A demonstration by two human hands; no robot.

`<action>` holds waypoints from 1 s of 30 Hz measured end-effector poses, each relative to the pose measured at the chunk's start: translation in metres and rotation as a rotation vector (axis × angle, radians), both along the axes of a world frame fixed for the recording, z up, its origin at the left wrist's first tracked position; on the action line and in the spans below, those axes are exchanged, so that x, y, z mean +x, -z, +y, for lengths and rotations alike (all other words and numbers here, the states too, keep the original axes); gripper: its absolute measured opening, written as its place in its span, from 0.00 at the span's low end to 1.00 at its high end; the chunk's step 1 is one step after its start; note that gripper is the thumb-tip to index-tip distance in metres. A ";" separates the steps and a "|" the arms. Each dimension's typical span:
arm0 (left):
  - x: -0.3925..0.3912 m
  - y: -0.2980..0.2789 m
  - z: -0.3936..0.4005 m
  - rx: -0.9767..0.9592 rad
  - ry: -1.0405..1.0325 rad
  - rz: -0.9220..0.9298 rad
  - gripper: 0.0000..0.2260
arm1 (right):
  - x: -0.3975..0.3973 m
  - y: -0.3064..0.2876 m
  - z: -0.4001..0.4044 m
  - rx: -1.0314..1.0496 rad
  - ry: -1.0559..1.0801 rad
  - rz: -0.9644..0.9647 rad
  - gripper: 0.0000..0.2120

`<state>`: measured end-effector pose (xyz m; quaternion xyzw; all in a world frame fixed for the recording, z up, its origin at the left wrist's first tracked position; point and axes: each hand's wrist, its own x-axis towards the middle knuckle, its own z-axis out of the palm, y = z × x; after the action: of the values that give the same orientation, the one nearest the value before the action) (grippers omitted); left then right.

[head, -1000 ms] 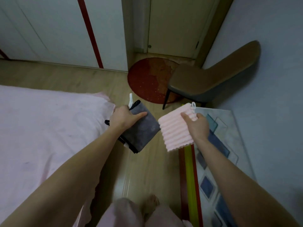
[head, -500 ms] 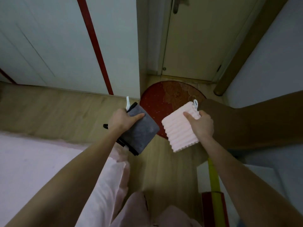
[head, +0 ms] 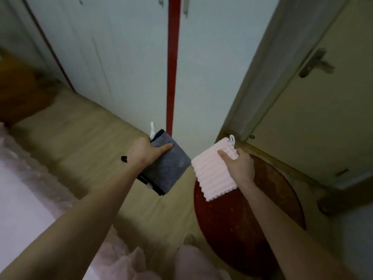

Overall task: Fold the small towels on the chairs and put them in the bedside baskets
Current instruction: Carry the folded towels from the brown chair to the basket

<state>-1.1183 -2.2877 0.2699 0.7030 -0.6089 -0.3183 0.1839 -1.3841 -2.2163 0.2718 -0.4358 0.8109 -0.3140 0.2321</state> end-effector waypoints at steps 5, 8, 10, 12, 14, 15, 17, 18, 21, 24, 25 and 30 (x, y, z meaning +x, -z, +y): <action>0.076 -0.008 -0.077 0.016 -0.308 -0.030 0.27 | 0.070 -0.008 -0.164 0.052 -0.360 0.037 0.18; 0.134 -0.006 -0.110 0.032 -0.479 -0.038 0.26 | 0.141 0.001 -0.244 0.043 -0.566 0.043 0.18; 0.175 0.002 -0.132 0.037 -0.580 -0.048 0.27 | 0.191 0.006 -0.289 0.045 -0.693 0.051 0.18; 0.216 0.009 -0.157 0.028 -0.674 -0.049 0.29 | 0.240 0.010 -0.331 0.041 -0.776 0.045 0.17; 0.257 0.010 -0.185 0.020 -0.751 -0.032 0.31 | 0.286 0.009 -0.372 0.045 -0.815 0.039 0.18; 0.277 0.008 -0.198 0.023 -0.781 -0.025 0.32 | 0.309 0.008 -0.392 0.048 -0.832 0.041 0.18; 0.316 0.002 -0.224 0.023 -0.816 -0.020 0.35 | 0.352 0.003 -0.430 0.044 -0.858 0.046 0.18; 0.336 -0.002 -0.239 0.013 -0.835 -0.013 0.36 | 0.375 0.000 -0.449 0.035 -0.866 0.047 0.18; 0.392 -0.009 -0.280 -0.017 -0.899 0.009 0.35 | 0.438 -0.011 -0.504 0.015 -0.919 0.063 0.18; 0.443 -0.012 -0.318 -0.021 -0.950 -0.012 0.32 | 0.502 -0.016 -0.556 -0.001 -0.991 0.066 0.17; 0.461 -0.011 -0.332 -0.019 -0.966 -0.026 0.31 | 0.524 -0.016 -0.575 -0.009 -1.008 0.058 0.17; 0.565 -0.006 -0.414 -0.035 -1.033 -0.048 0.29 | 0.647 -0.005 -0.682 -0.030 -1.079 -0.001 0.18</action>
<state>-0.5532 -2.7017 0.2761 0.9158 -0.1917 -0.1592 0.3148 -0.7375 -2.8986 0.2770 -0.7935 0.4673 -0.1619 0.3547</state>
